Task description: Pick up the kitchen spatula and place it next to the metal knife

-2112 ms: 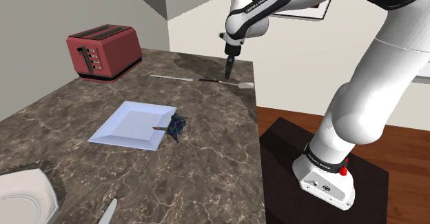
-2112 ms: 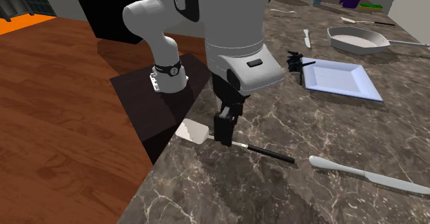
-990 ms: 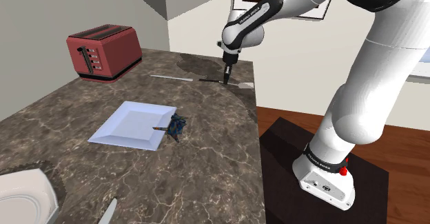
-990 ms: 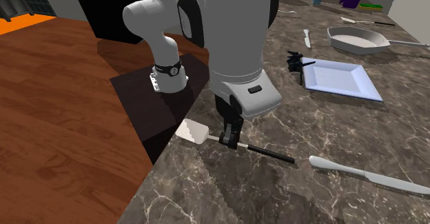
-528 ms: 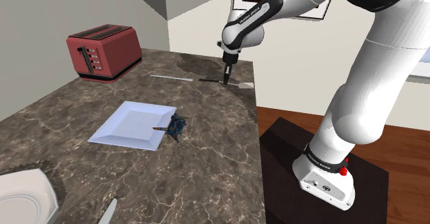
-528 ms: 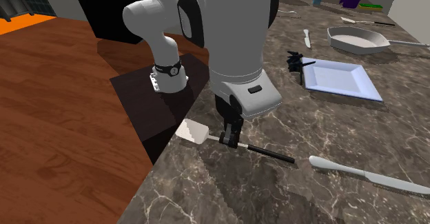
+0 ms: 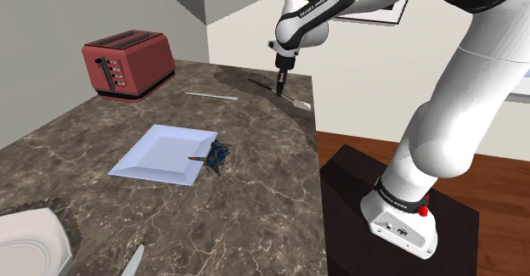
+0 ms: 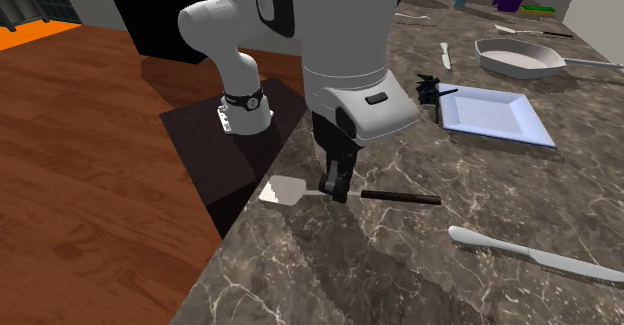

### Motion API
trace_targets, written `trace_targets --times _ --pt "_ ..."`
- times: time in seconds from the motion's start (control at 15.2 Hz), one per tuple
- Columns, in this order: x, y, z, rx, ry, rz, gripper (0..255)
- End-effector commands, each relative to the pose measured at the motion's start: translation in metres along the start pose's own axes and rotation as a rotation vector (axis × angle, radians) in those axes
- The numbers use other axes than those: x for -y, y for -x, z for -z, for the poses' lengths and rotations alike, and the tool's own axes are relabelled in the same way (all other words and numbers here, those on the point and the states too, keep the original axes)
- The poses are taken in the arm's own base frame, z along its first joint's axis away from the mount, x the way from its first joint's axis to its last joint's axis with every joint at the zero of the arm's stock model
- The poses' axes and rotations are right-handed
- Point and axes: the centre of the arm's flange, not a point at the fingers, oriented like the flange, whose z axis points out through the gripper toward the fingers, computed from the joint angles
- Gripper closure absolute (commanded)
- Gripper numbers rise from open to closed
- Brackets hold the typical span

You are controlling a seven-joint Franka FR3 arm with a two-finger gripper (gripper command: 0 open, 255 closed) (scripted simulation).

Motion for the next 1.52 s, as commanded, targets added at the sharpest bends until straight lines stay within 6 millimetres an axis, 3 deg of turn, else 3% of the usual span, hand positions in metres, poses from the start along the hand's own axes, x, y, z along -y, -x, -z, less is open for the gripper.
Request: trace_targets --times 0.0,0.46,1.45 --pt "0.000 -0.001 0.011 0.000 0.000 0.000 255" --pt "0.000 -0.003 0.047 0.000 0.000 0.000 255" --pt "0.198 -0.006 0.048 0.000 0.000 0.000 255"
